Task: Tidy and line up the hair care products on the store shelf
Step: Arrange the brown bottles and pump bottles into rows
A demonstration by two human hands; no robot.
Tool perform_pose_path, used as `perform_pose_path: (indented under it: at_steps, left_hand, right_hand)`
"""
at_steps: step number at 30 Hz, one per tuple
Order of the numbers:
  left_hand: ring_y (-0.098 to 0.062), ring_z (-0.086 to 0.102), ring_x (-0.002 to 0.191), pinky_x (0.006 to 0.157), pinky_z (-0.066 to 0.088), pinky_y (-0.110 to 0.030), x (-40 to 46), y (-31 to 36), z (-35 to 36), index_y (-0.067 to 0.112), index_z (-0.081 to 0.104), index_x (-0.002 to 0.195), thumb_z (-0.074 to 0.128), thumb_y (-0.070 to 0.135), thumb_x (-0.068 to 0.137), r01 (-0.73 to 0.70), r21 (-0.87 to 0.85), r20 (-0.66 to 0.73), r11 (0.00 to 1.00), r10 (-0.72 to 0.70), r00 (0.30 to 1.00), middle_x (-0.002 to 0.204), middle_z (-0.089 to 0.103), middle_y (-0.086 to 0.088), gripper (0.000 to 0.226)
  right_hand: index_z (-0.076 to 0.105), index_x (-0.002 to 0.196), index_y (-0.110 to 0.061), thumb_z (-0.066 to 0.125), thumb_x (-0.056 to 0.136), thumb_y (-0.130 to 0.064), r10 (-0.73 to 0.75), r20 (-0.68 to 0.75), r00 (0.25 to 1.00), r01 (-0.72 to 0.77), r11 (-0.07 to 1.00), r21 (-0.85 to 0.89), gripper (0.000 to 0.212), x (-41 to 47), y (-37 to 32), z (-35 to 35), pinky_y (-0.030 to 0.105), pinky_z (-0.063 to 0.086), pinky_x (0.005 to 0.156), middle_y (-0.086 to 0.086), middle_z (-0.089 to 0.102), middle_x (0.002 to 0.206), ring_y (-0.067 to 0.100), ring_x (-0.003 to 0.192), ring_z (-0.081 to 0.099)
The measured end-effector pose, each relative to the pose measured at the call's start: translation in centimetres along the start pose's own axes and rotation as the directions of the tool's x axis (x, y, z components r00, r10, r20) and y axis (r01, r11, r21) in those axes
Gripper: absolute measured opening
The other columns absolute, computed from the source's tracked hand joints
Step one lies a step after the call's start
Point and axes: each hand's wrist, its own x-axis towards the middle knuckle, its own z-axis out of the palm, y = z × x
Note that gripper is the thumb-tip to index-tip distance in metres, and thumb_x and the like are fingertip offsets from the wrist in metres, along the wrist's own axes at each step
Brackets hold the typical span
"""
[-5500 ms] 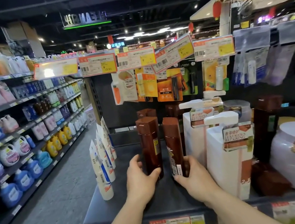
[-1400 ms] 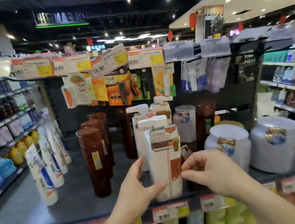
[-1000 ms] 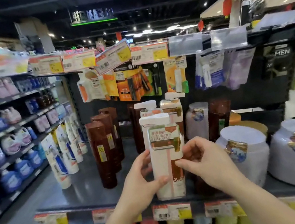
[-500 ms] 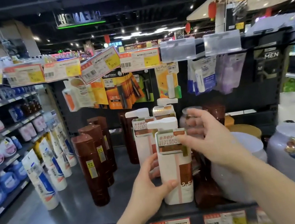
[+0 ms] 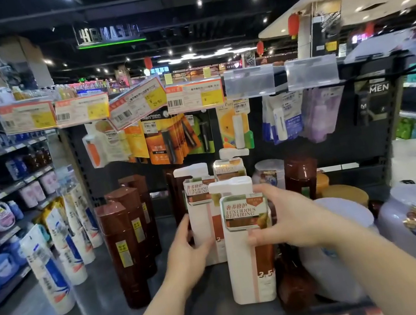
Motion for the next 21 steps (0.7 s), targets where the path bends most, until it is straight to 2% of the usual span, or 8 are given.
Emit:
perform_pose_path:
  at_steps: [2, 4, 8, 11, 15, 18, 19, 21]
  left_hand:
    - [0.004, 0.052, 0.115, 0.091, 0.046, -0.023, 0.2, -0.2, 0.6, 0.064, 0.042, 0.123, 0.075, 0.026, 0.083, -0.039, -0.010, 0.029, 0.999, 0.039, 0.999, 0.112, 0.055, 0.038, 0.065]
    - [0.009, 0.052, 0.110, 0.092, 0.047, -0.023, 0.3, -0.2, 1.1, 0.067, 0.044, 0.115, 0.075, 0.024, 0.083, -0.051, -0.030, 0.042, 0.998, 0.053, 0.998, 0.111, 0.060, 0.037, 0.063]
    - [0.006, 0.060, 0.109, 0.083, 0.055, -0.019, 0.3, 0.3, 2.5, 0.048, 0.049, 0.132, 0.075, 0.024, 0.083, -0.035, -0.098, 0.126, 0.995, 0.048, 0.991, 0.117, 0.066, 0.021, 0.061]
    - [-0.004, 0.058, 0.117, 0.097, 0.051, -0.030, 0.6, 0.7, 3.1, 0.035, 0.049, 0.139, 0.070, 0.022, 0.088, -0.034, -0.042, 0.191, 0.999, 0.042, 0.981, 0.123, 0.065, 0.014, 0.057]
    - [0.002, 0.060, 0.111, 0.097, 0.050, -0.026, 0.7, 0.5, 2.9, 0.032, 0.052, 0.138, 0.067, 0.018, 0.091, -0.020, -0.034, 0.249, 0.999, 0.028, 0.968, 0.117, 0.068, 0.016, 0.051]
    - [-0.001, 0.061, 0.112, 0.097, 0.052, -0.032, 0.8, 0.2, 2.4, 0.033, 0.056, 0.133, 0.065, 0.020, 0.092, 0.004, -0.045, 0.305, 0.999, 0.010, 0.952, 0.118, 0.068, 0.017, 0.044]
    - [-0.004, 0.062, 0.112, 0.097, 0.052, -0.035, 0.9, 0.0, 2.2, 0.032, 0.058, 0.131, 0.063, 0.021, 0.093, 0.007, -0.044, 0.286, 0.999, 0.006, 0.958, 0.119, 0.068, 0.014, 0.040]
    - [-0.011, 0.062, 0.111, 0.095, 0.052, -0.037, 1.3, -0.3, 1.9, 0.026, 0.065, 0.122, 0.063, 0.020, 0.093, -0.010, -0.023, 0.099, 1.000, 0.012, 0.995, 0.117, 0.068, 0.008, 0.030]
  right_hand:
    - [0.036, 0.131, -0.046, 0.081, 0.070, -0.041, -0.003, -0.001, 1.000, 0.003, 1.000, -0.012, 0.077, 0.0, 0.2, 0.3, 0.011, 0.047, 0.081, -0.033, 0.058, 0.100, -0.010, 0.099, 0.056]
    - [0.036, 0.128, -0.048, 0.080, 0.070, -0.043, -0.002, -0.009, 1.000, 0.002, 1.000, 0.001, 0.073, 0.0, 0.3, 0.4, 0.008, 0.046, 0.076, -0.035, 0.058, 0.098, -0.012, 0.096, 0.056]
    - [0.037, 0.129, -0.049, 0.079, 0.071, -0.044, -0.007, -0.024, 1.000, 0.007, 1.000, 0.000, 0.071, -0.1, 0.5, 0.5, 0.004, 0.045, 0.069, -0.036, 0.057, 0.097, -0.015, 0.094, 0.055]
    - [0.037, 0.126, -0.051, 0.079, 0.071, -0.043, 0.004, -0.033, 0.999, -0.004, 1.000, 0.010, 0.070, -0.2, 0.6, 0.7, 0.007, 0.046, 0.071, -0.035, 0.059, 0.098, -0.014, 0.094, 0.056]
    - [0.035, 0.120, -0.057, 0.080, 0.071, -0.042, 0.004, -0.039, 0.999, -0.004, 1.000, 0.015, 0.068, -0.3, 0.7, 0.8, 0.005, 0.046, 0.069, -0.038, 0.059, 0.096, -0.020, 0.092, 0.055]
    - [0.034, 0.117, -0.060, 0.079, 0.071, -0.043, 0.008, -0.035, 0.999, -0.008, 1.000, 0.019, 0.066, -0.2, 0.6, 0.8, 0.004, 0.046, 0.068, -0.041, 0.058, 0.094, -0.021, 0.092, 0.054]
    - [0.033, 0.116, -0.060, 0.079, 0.071, -0.043, 0.012, -0.031, 0.999, -0.011, 1.000, 0.022, 0.067, -0.2, 0.6, 0.8, 0.003, 0.046, 0.068, -0.042, 0.058, 0.094, -0.021, 0.092, 0.055]
    - [0.034, 0.119, -0.058, 0.080, 0.071, -0.043, 0.019, -0.023, 1.000, -0.018, 0.999, 0.027, 0.068, -0.2, 0.7, 0.8, 0.005, 0.047, 0.071, -0.039, 0.059, 0.096, -0.018, 0.093, 0.056]
